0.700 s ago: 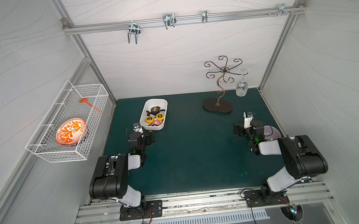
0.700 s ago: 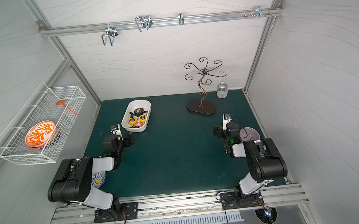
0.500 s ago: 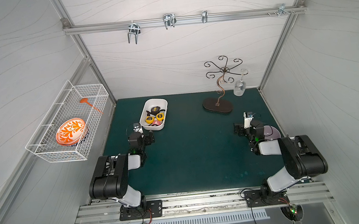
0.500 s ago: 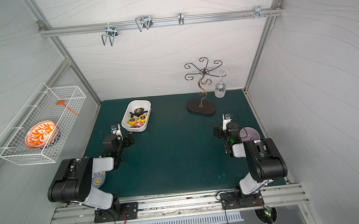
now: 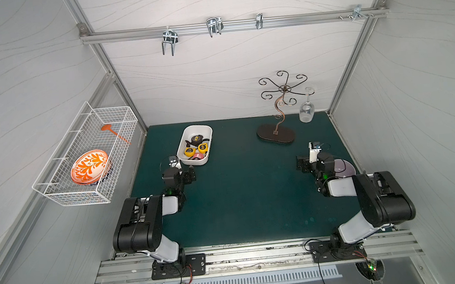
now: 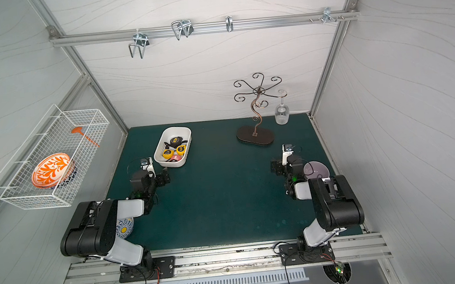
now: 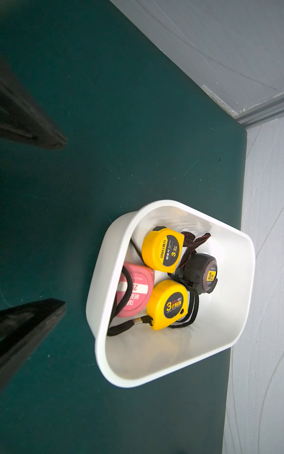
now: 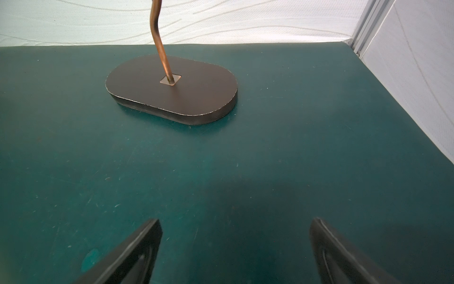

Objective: Take the tape measure out of the storage box
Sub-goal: Move the storage box to the center of the board.

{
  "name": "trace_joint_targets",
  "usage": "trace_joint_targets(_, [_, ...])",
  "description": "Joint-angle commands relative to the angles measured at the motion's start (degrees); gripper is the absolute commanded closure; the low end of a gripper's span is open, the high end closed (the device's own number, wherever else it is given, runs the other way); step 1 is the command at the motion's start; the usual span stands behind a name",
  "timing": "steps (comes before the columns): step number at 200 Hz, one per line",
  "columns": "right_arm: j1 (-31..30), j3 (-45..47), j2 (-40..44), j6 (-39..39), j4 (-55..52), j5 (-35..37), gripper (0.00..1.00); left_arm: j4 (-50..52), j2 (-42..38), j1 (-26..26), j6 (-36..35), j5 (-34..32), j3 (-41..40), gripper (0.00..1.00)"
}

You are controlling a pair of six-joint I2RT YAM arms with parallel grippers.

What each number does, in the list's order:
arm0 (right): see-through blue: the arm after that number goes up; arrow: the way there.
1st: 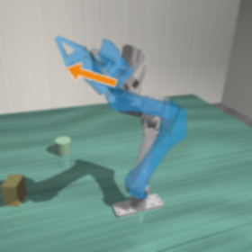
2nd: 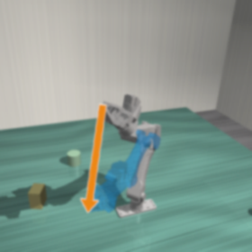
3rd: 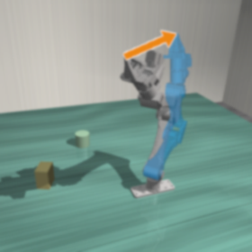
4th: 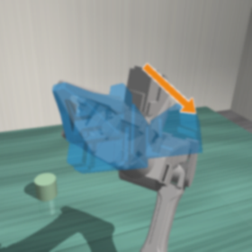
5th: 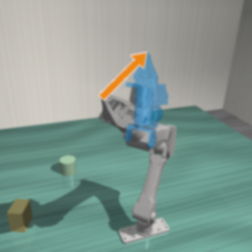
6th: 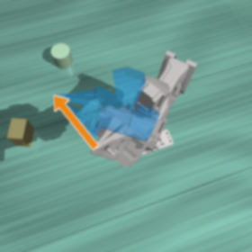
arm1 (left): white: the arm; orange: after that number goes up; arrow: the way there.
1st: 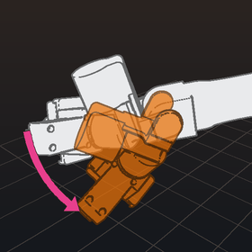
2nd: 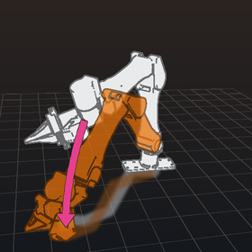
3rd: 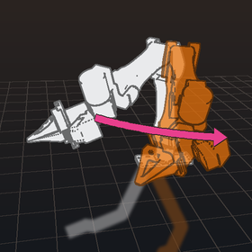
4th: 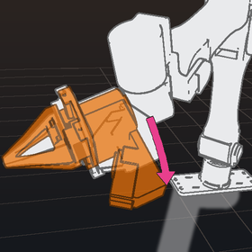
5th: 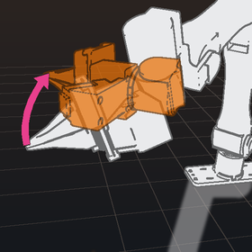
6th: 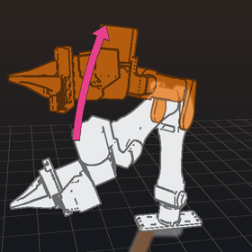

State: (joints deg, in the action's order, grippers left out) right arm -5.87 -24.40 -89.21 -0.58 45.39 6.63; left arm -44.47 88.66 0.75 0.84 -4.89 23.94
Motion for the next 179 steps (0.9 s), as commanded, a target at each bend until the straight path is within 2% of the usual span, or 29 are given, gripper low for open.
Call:
trace_joint_targets(1, [0.24,-0.83,-0.6,-0.5,-0.21,0.05,0.01,-2.11,0.28,0.3,0.26,0.75,0.91,0.0])
trace_joint_targets(27, [0.51,-0.77,-0.4,-0.42,-0.21,-0.67,0.01,-2.5,-0.02,-0.06,0.05,0.01,0.82,0.02])
trace_joint_targets(36, [0.23,-1.06,0.58,0.42,-0.43,-2.23,0.01,0.41,-1.12,-0.61,-0.44,-0.51,2.09,0.03])
trace_joint_targets(43, [-1.11,-2.57,2.46,2.2,-4.91,-1.68,0.01,4.87,-2.6,-1.11,-1.01,-1.2,3.87,0.04])
trace_joint_targets(52, [-3.64,-6.14,4.73,2.95,-13.43,3.68,0.01,11.11,-4.36,-1.43,-1.34,-1.14,6.53,0.05])
trace_joint_targets(70, [-6.77,-11.48,7.12,2.61,-24.53,8.39,0.01,16.94,-7.62,-1.94,-2.47,0.46,9.06,0.05])
trace_joint_targets(84, [-8.95,-14.26,8.49,2.61,-30.85,10.01,0.01,22.43,-10.69,-2.66,-2.85,2.59,11.12,0.05])
trace_joint_targets(107, [-11.9,-18.34,10.1,1.75,-38.97,10.03,0.01,33.5,-12.34,-4.03,-2.6,6.93,19.05,0.09])
trace_joint_targets(134, [-12.58,-23.45,10.26,-1.53,-47.31,5.11,0.01,48.86,-6.72,-7.03,-3.28,11.07,32.34,0.12])
trace_joint_targets(162, [-12.67,-27.19,10.31,-5.13,-52.97,0.23,0.01,62.57,4.54,-7.98,-2.14,15.75,48.11,0.16])
trace_joint_targets(179, [-12.64,-28.06,10.88,-6.75,-54.67,-2.01,0.01,69.95,11.23,-9.09,-3.01,15.91,57.38,0.19])
